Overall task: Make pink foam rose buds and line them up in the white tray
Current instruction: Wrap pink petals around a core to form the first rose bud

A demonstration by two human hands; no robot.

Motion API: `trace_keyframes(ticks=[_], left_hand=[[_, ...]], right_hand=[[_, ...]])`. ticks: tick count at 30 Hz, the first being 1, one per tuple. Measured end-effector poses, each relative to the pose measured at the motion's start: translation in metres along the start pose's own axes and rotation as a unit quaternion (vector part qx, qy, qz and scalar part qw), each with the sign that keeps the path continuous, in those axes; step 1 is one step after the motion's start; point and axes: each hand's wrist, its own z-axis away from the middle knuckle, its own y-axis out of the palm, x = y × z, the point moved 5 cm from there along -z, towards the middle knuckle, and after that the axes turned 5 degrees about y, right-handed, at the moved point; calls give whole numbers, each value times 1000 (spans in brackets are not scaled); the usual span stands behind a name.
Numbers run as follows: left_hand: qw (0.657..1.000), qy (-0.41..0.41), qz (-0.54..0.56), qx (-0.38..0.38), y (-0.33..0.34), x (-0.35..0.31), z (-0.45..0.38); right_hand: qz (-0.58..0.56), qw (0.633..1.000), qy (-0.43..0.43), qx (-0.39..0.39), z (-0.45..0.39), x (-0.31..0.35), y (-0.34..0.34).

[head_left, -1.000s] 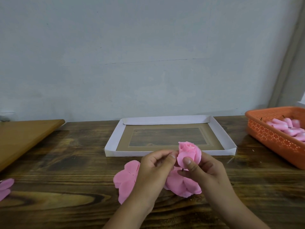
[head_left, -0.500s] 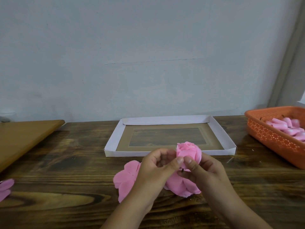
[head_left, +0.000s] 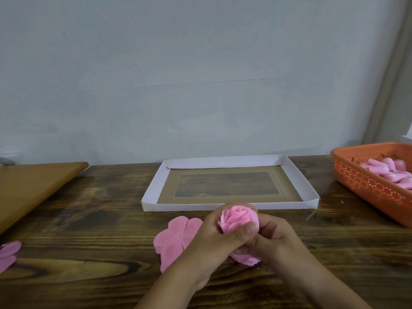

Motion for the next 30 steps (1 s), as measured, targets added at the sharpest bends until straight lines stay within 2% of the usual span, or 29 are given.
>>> trace_keyframes(ticks=[5,10,14,21,23,26,28,30], left_hand=[[1000,26,-9,5,0,-2,1],[1000,20,2,22,1,-7,4],[999,22,10,23,2,-6,4],[995,9,89,-35,-2,-4,5],[991,0,118,-60,-4,-5,4],[983,-4,166,-81,-2,-6,4],[984,10,162,-76,-2,-6,4],[986,18,154,-55,-1,-5,3]], right_hand=[[38,999,-9,14,1,5,1],[71,996,36,46,4,6,3],[14,995,73,62,4,3,6],[-144,980,101,94,4,-6,13],[-141,982,102,67,3,-8,13],[-69,992,104,22,3,-8,12],[-61,989,130,22,3,-9,12],[-103,980,164,50,4,-11,14]])
